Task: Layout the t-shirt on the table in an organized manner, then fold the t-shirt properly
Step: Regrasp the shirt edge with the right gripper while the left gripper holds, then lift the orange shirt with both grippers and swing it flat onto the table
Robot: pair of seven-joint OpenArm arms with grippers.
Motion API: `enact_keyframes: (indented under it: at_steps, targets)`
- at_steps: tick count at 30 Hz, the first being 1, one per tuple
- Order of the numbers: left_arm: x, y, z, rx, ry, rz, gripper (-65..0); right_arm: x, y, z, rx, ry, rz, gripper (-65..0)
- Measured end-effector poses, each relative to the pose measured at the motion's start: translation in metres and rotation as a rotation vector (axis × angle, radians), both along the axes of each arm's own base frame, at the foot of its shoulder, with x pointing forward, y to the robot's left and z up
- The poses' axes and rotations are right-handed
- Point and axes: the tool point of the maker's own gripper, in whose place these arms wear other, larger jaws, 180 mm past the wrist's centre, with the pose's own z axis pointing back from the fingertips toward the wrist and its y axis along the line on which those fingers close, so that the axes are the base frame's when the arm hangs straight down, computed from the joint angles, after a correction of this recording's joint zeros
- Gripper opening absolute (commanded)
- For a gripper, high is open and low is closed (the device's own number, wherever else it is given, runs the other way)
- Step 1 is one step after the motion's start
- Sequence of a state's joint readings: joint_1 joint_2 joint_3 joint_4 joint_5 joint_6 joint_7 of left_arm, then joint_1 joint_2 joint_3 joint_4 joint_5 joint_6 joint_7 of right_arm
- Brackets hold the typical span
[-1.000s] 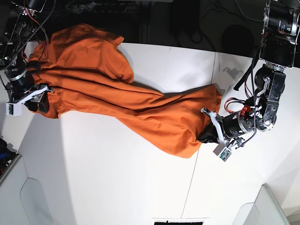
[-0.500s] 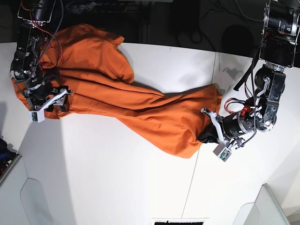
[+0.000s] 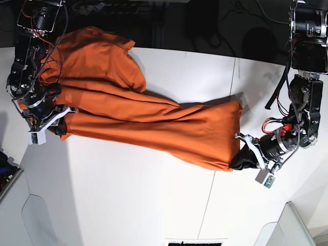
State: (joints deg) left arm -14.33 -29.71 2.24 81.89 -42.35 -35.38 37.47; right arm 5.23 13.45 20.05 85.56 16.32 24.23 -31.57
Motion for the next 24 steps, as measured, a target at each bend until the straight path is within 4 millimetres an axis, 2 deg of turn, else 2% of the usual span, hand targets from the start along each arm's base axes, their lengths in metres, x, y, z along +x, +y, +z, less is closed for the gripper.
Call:
enact_keyframes:
  at_steps: [4,10,13,15,20,22,24]
  targets:
    - [-0.006,0.01,0.054,-0.096,-0.095,-0.012,-65.0,-0.004,-0.013,0.035,-0.011,-0.086,-0.03,-65.0]
    - [-0.036,0.029,0.129,-0.055,-0.283,-0.042,-65.0,-0.015,-0.021,0.093,-0.001,-0.234,-0.023,-65.0]
    - [-0.051,0.034,0.167,-0.043,-0.395,-0.032,-65.0,-0.016,-0.028,0.111,0.01,-0.284,-0.043,-65.0]
    - [-0.06,0.045,0.191,-0.017,-0.475,0.0,-65.0,-0.017,-0.03,0.119,0.026,-0.308,-0.05,-65.0]
    - [-0.076,0.076,0.232,0.007,-0.596,0.116,-65.0,-0.014,-0.015,0.143,0.046,-0.386,0.019,-65.0]
    - [-0.079,0.076,0.238,0.017,-0.617,0.118,-65.0,-0.011,-0.014,0.151,0.053,-0.412,0.025,-65.0]
    - [-0.078,0.075,0.236,0.021,-0.607,0.117,-65.0,-0.011,-0.014,0.152,0.054,-0.413,0.027,-65.0]
